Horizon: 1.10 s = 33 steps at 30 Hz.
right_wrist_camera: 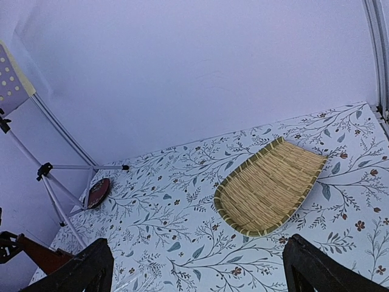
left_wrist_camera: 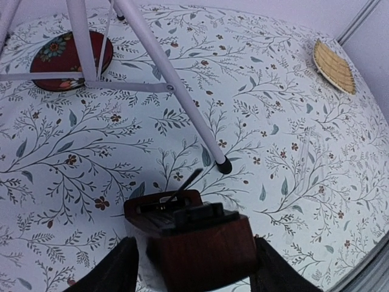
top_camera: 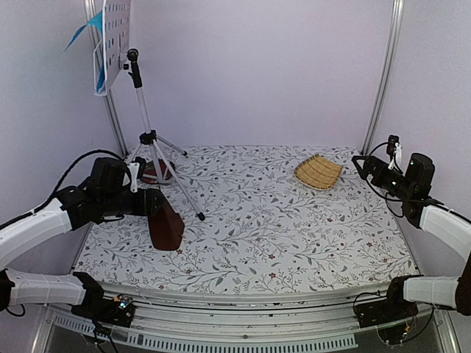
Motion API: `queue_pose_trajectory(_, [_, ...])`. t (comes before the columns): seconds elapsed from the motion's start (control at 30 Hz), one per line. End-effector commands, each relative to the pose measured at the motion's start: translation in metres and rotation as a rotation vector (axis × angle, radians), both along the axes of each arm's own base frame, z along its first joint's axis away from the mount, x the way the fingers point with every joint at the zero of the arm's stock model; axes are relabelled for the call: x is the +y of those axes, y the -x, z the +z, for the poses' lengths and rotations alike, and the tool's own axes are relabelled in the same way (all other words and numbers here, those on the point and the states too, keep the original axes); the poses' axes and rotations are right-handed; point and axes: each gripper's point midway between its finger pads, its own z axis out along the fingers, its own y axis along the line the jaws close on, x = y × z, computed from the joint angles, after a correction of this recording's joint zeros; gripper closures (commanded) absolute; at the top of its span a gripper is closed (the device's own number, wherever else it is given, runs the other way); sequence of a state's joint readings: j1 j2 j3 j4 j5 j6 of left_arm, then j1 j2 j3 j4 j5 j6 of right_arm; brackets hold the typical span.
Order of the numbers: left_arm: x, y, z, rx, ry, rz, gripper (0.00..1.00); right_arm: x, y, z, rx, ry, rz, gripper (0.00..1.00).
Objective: Pack up the instrument practice props
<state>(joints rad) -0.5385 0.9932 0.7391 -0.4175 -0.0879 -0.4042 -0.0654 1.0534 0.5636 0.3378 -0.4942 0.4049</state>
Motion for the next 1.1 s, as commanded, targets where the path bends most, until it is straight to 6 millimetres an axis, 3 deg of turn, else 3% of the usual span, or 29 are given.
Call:
queue_pose_trajectory(0.0, [-0.004, -0.003, -0.001, -0.025, -0.010, -0.006, 0.38, 0.004, 0.003, 0.011, -0.039, -0.003, 0.020, 0.01])
queue_pose_trajectory(0.33, [-0.003, -0.010, -0.006, -0.029, -0.037, 0.004, 0.40, 0.006, 0.002, 0.008, -0.033, 0.000, 0.031, 0.01])
queue_pose_trajectory(0.63, [-0.005, -0.008, -0.006, -0.036, -0.047, -0.028, 0.65, 0.005, 0.002, 0.007, -0.030, 0.002, 0.028, 0.01])
queue_pose_trajectory(0.83, [-0.037, 0.009, 0.004, -0.063, -0.020, -0.234, 0.72, 0.008, 0.004, 0.011, -0.042, 0.005, 0.043, 0.01])
queue_pose_trajectory(1.07, [-0.081, 0.029, -0.003, -0.047, -0.080, -0.431, 0.75, 0.012, 0.007, 0.014, -0.055, 0.012, 0.066, 0.01])
